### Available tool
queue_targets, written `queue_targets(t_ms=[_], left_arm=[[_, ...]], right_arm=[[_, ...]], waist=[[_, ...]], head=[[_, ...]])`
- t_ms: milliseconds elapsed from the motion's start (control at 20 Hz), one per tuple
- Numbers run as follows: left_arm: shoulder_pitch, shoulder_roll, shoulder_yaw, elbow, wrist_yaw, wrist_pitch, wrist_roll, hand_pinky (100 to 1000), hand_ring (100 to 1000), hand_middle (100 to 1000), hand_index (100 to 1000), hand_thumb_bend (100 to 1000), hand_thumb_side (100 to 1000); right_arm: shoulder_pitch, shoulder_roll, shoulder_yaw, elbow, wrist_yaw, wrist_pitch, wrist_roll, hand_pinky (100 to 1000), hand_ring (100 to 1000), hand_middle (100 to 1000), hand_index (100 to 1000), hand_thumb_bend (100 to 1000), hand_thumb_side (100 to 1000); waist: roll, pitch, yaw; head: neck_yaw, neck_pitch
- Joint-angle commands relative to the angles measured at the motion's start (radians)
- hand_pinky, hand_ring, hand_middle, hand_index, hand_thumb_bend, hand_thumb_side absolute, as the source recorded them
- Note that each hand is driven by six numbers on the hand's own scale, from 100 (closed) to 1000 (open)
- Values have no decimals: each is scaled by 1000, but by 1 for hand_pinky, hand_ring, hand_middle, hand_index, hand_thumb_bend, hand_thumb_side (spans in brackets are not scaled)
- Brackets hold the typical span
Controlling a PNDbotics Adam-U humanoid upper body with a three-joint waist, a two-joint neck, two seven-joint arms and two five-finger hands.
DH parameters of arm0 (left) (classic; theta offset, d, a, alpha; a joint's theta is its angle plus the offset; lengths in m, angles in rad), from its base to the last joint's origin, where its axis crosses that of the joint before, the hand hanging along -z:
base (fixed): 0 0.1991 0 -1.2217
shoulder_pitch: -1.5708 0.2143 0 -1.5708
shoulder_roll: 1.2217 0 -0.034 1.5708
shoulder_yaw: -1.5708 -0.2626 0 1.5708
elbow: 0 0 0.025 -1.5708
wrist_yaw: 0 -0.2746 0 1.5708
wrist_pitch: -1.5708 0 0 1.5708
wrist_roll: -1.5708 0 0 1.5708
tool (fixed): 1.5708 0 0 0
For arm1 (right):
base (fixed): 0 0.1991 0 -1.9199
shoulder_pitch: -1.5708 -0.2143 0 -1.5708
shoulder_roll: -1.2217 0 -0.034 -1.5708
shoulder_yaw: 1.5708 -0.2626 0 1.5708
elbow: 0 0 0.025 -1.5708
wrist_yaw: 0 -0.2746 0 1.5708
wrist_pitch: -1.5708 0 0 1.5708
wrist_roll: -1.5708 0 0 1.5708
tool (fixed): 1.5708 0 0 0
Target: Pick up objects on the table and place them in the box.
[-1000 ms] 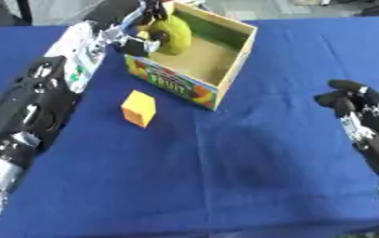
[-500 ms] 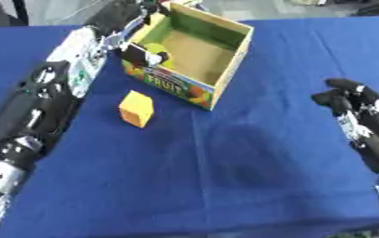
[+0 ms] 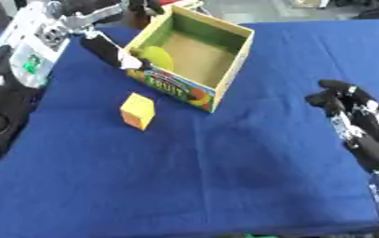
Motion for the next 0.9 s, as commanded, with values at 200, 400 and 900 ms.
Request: queue_targets(t_ms=[200, 400, 900], left_arm=[[-4, 89, -44, -51, 65, -41, -190, 771, 738, 826, 875, 617, 349], [-5, 91, -44, -47, 70, -47, -211, 771, 738, 826, 875, 617, 349], [13, 42, -132, 132, -46, -132, -322, 790, 765, 844, 890, 738, 287]], right_arm=[[-6, -19, -9, -9, 0, -1, -1, 828, 750, 588, 811, 100, 486], [-6, -19, -9, -10, 0, -1, -1, 828, 750, 588, 811, 100, 486], [-9, -19, -7, -11, -3, 0, 2, 828, 749, 588, 811, 100, 486]], waist=[[4, -19, 5], [5, -19, 6], [7, -17, 4]], head=[[-13, -15], [-13, -15], [-16, -15]])
